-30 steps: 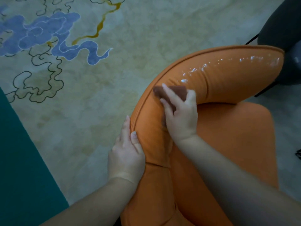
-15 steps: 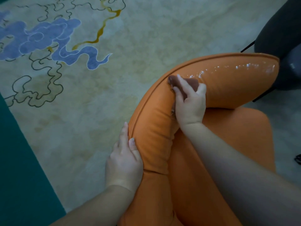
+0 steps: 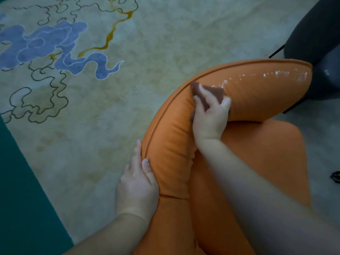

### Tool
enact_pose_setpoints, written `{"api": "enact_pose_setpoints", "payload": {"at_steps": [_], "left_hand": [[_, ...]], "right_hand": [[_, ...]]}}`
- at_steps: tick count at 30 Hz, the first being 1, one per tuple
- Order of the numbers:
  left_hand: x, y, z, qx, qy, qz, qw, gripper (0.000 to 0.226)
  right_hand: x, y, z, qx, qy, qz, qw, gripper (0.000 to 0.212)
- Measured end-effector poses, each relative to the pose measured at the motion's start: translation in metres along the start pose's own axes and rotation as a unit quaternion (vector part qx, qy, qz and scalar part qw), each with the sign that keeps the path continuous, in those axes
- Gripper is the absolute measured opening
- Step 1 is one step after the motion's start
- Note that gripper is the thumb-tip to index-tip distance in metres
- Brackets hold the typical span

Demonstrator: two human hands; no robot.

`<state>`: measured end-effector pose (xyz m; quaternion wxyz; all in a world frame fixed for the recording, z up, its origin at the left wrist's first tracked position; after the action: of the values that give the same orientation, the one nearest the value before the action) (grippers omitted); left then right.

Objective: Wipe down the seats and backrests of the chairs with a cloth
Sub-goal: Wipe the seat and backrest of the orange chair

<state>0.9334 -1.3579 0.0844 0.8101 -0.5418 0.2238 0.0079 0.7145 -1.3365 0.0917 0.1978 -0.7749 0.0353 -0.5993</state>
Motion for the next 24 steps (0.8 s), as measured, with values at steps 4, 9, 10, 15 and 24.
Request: {"api": "enact_pose_setpoints", "payload": {"at_steps": [4, 9, 10, 15, 24], "left_hand": [[0.0, 0.001, -0.002, -0.004, 0.01, -0.002, 1.0, 0.063], [-0.007, -0.004, 0.0, 0.001, -0.031, 0.047, 0.998, 0.037], [-0.009, -0.006, 0.003, -0.015, -0.007, 0.043, 0.999, 0.041], [-0.017, -0.02, 0.012, -0.063, 0.053, 0.015, 0.997, 0.05], [-0.014, -0.02, 0.011, -0.047, 0.052, 0.015, 0.997, 0.049]], "right_hand": [[-0.008, -0.02, 0.063, 0.089, -0.016, -0.036, 0.995, 0.028], [-0.007, -0.007, -0.003, 0.031, -0.006, 0.039, 0.999, 0.026], [-0.008, -0.006, -0.007, 0.029, 0.002, 0.038, 0.999, 0.026], [-0.009, -0.015, 0.052, 0.04, 0.016, -0.051, 0.998, 0.032], [-0.007, -0.054, 0.093, 0.091, 0.087, -0.091, 0.988, 0.04]]}}
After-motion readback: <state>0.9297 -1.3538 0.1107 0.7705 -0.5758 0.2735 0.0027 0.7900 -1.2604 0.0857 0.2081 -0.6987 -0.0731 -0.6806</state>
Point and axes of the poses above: each hand's wrist, its own z-axis away from the middle knuckle, its own y-axis out of the palm, x = y × z, the point moved 2 cm from there along -z, towards the middle knuckle, and after that the axes turned 11 degrees about -z, right-handed, at the moved point
